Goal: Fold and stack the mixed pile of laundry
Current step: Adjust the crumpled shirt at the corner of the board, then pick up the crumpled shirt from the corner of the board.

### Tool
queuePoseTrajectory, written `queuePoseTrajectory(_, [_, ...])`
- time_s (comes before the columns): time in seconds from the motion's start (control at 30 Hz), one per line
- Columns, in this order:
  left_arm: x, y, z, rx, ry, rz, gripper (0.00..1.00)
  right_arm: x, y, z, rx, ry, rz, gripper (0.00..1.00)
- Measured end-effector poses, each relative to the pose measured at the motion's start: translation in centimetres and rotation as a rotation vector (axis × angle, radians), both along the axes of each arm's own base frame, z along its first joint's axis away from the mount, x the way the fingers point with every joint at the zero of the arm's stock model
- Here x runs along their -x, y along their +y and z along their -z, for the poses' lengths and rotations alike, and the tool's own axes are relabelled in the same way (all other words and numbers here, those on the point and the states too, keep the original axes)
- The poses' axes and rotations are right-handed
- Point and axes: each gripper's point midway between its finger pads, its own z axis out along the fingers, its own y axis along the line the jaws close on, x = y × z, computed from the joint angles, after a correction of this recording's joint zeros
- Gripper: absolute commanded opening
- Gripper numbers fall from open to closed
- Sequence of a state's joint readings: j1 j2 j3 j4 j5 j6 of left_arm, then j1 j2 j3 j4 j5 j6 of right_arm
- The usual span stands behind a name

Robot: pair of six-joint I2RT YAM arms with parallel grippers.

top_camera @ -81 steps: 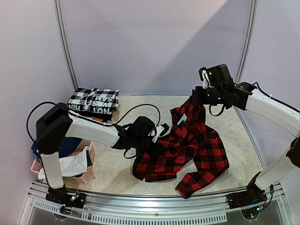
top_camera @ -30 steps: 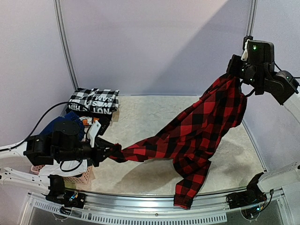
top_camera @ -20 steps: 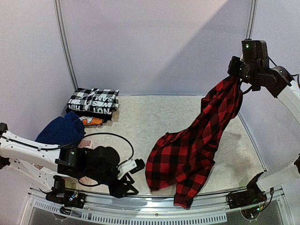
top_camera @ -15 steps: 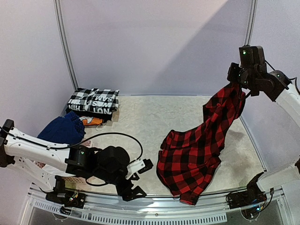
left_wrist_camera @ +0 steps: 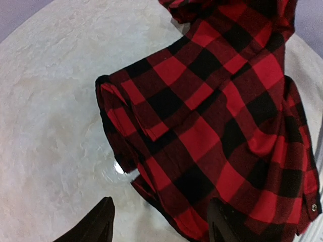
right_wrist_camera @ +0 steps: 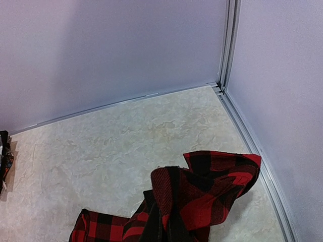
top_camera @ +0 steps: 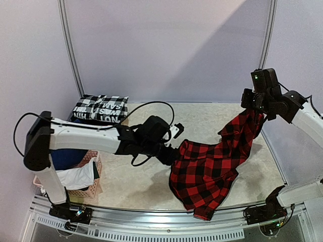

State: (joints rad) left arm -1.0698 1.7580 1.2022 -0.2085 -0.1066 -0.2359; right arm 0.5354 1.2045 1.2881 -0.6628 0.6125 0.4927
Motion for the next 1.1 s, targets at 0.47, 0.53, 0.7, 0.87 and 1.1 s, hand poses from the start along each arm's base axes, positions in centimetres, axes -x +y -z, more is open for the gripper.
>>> queuePoseTrajectory(0.47, [-4.0, -6.3, 6.4, -0.074, 0.106, 0.057, 0.48, 1.6, -0.2, 2.4, -0.017, 0.034, -0.035, 0.0])
queuePoseTrajectory(0.53, [-3.9, -6.3, 7.5, -0.092, 0.129, 0.062, 0.49, 1.6, -0.2, 2.4, -0.017, 0.033, -0.035, 0.0])
queuePoseTrajectory(0.7, [-4.2, -6.2, 9.3, -0.114, 0.168, 0.056, 0.48, 1.9, -0.3, 2.3, -0.028, 0.026, -0.039, 0.0])
queuePoseTrajectory(0.87, [-4.7, -6.5, 9.6, -0.109, 0.181, 0.053, 0.45, 2.1, -0.1, 2.2, -0.046, 0.023, -0.05, 0.0])
queuePoseTrajectory(1.1, [-5.3, -7.1, 10.3, -0.115, 0.183, 0.048, 0.44, 2.1, 0.1, 2.6, -0.049, 0.032, -0.059, 0.0])
